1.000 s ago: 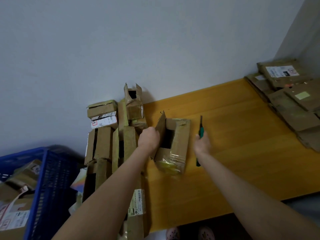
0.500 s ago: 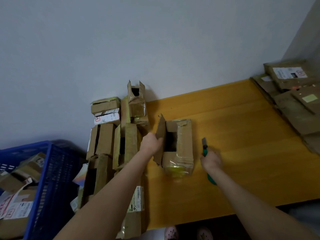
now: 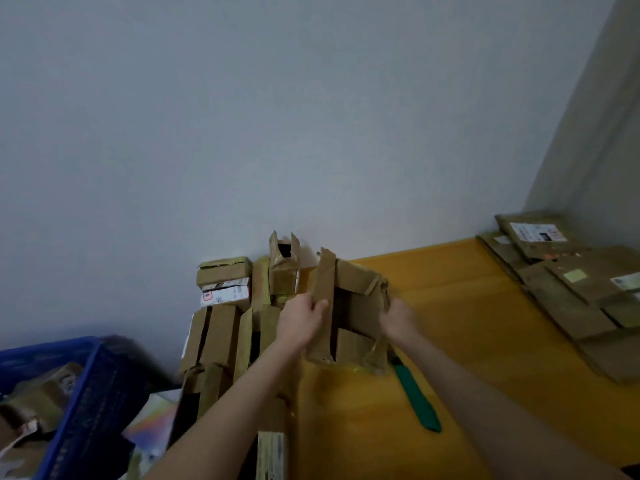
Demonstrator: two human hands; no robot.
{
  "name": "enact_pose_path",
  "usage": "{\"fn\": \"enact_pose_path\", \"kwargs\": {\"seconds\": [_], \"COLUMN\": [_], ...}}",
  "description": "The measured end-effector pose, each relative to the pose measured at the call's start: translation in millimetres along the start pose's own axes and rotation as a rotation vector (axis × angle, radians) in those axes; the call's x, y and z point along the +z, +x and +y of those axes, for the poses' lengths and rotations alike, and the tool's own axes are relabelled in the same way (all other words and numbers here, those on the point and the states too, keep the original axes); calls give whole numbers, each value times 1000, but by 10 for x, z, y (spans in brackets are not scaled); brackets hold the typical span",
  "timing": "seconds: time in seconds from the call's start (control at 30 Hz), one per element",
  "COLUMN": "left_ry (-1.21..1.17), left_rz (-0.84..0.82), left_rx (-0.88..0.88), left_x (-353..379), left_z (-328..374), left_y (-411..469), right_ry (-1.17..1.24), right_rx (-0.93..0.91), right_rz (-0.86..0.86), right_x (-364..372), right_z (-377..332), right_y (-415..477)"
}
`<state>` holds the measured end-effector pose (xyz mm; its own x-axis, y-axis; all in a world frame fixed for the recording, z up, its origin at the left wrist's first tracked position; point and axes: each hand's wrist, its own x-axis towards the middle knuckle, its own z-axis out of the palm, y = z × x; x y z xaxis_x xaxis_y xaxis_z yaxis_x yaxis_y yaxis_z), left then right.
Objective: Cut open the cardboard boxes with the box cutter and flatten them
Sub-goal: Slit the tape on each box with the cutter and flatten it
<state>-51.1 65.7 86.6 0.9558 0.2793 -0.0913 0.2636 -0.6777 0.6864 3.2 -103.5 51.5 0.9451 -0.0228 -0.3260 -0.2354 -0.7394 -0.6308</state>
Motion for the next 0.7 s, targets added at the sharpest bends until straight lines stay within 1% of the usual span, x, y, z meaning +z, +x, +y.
{"fn": "enact_pose_path", "kwargs": {"seconds": [0.07, 0.13, 0.27, 0.5, 0.53, 0.6, 0.67, 0.7], "left_ry": [-51, -60, -121, -322, -312, -271, -294, -320], "left_rz": [0, 10, 32, -16, -26, -30, -14, -12], "left_rx": [-1, -1, -12, -151, -164, -185, -238, -275], "left_x": [-133, -217, -294, -257, -219, -119, 29, 105], "left_z": [26, 50, 86, 31, 20, 1, -37, -56], "left_y": [33, 63, 95, 122, 126, 126, 130, 117], "right_ry": [203, 291, 338, 399, 455, 537, 498, 484], "right_rx": [-24, -41, -53, -85, -91, -55, 21, 45], "right_rz": [-4, 10, 50, 86, 56, -102, -277, -320], "right_x": [-70, -118, -171, -143, -139, -105, -9, 38], "right_z": [-2, -11, -21, 61, 55, 45, 106, 142], "right_y": [-23, -97, -155, -144, -185, -253, -256, -274]}}
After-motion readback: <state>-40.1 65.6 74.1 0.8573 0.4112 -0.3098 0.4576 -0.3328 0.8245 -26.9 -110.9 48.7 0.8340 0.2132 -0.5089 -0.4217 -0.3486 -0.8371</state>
